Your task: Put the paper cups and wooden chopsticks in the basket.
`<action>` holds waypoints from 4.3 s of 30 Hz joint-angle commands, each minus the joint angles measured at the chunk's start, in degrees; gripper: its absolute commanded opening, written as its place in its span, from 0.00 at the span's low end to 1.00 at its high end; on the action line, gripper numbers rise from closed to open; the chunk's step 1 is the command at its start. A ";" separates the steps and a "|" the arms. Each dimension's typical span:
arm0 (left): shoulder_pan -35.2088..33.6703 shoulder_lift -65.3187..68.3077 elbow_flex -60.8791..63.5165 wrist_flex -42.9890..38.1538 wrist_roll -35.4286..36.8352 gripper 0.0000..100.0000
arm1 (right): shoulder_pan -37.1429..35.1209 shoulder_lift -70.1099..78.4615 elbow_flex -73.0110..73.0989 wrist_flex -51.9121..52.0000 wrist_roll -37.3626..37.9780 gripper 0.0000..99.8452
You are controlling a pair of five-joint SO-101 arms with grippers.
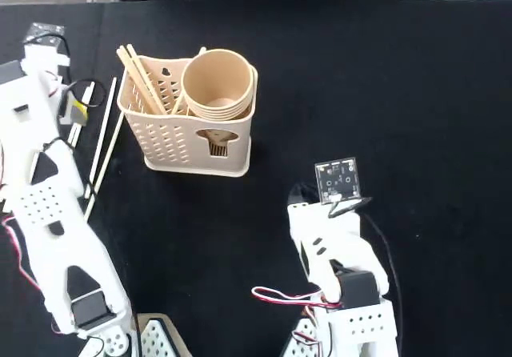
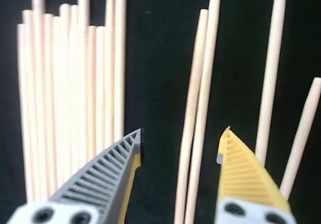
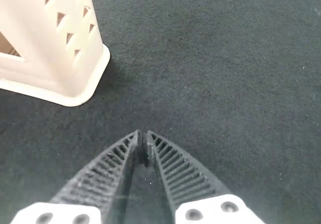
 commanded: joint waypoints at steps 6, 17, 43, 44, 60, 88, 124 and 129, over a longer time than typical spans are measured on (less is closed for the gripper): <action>2.59 7.65 -15.69 3.87 0.79 0.25 | -0.26 -0.66 -0.04 0.00 0.70 0.02; -1.27 15.03 -15.69 1.49 0.79 0.24 | -0.26 -0.66 -0.04 0.00 0.70 0.02; -4.00 6.42 -7.96 17.23 3.69 0.03 | -0.26 -0.66 -0.04 0.00 0.70 0.02; -4.00 4.04 -4.44 17.23 3.60 0.03 | -0.26 -0.66 -0.04 0.00 0.70 0.02; -7.69 -38.42 39.52 17.05 -0.44 0.03 | -0.18 -0.66 -0.04 0.09 0.70 0.02; 1.89 -114.29 81.27 -27.25 28.22 0.03 | 0.97 -0.57 -0.04 0.09 0.70 0.01; 27.47 -106.73 104.75 -59.34 31.38 0.15 | 0.79 -0.66 -0.04 -0.18 0.70 0.02; 26.77 -106.64 90.77 -39.56 31.47 0.20 | 0.88 -0.66 -0.04 -0.09 0.70 0.02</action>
